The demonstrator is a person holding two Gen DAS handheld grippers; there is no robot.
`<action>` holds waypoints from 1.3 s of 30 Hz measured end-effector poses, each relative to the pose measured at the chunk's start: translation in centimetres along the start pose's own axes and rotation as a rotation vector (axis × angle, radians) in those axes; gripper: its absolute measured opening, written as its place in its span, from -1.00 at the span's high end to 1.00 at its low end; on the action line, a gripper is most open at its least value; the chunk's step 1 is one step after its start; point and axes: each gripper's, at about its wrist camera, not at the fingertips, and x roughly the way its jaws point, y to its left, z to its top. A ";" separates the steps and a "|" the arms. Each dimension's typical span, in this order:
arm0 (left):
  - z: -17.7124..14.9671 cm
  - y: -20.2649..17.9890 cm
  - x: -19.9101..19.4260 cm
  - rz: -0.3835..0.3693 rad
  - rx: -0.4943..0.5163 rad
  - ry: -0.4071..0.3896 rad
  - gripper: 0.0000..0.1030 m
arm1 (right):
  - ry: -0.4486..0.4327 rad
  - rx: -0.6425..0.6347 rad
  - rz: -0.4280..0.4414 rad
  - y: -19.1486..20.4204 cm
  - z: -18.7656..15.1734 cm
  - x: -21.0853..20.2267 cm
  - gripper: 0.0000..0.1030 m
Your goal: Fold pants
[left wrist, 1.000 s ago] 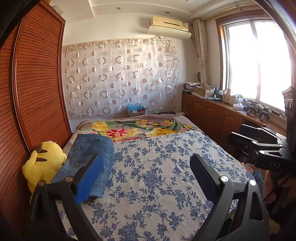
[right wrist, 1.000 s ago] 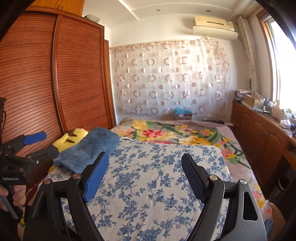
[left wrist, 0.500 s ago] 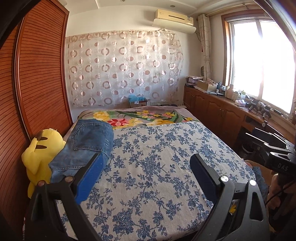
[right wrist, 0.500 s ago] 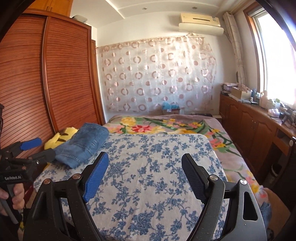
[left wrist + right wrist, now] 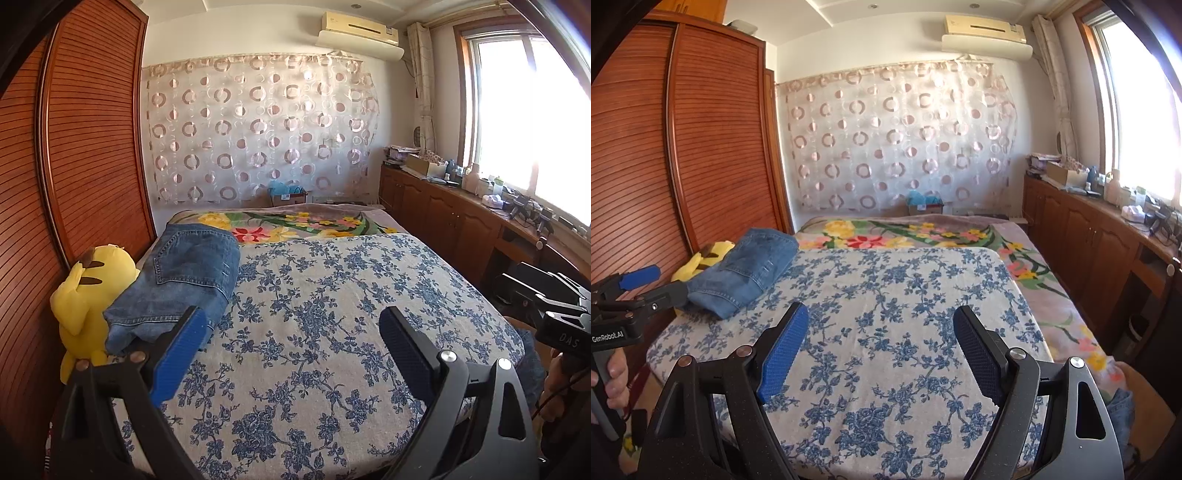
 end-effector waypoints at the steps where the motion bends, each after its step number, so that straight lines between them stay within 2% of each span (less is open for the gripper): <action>1: 0.0 0.0 0.0 0.000 0.000 0.000 -0.85 | 0.000 0.000 0.001 0.0 0.0 0.1 -0.61; 39: -0.5 0.1 -0.3 0.010 0.002 0.009 -0.85 | 0.003 0.002 0.002 0.3 0.0 0.1 -0.61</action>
